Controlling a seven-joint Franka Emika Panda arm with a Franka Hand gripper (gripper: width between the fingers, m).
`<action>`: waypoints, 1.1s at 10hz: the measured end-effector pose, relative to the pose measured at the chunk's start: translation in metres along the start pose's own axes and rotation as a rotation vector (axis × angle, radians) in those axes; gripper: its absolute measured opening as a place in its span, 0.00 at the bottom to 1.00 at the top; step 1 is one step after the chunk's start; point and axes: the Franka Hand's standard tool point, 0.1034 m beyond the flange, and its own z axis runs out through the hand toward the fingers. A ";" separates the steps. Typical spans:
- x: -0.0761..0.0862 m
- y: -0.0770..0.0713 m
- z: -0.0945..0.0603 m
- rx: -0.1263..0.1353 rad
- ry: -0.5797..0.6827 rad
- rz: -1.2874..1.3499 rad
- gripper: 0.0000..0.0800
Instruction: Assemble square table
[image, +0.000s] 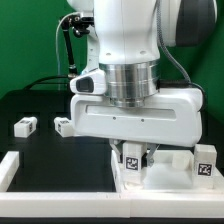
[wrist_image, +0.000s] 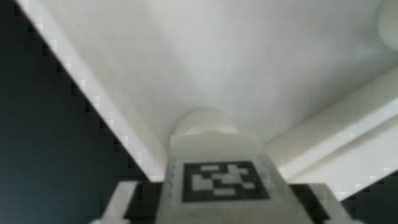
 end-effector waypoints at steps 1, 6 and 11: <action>0.000 0.001 0.000 0.001 -0.001 0.083 0.34; 0.000 -0.008 0.004 0.085 -0.030 0.948 0.34; -0.004 -0.011 0.003 0.012 0.027 0.550 0.60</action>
Offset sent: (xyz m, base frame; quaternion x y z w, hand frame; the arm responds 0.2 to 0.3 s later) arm 0.0079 0.0112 -0.0092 0.0550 -0.0217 0.4293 0.9012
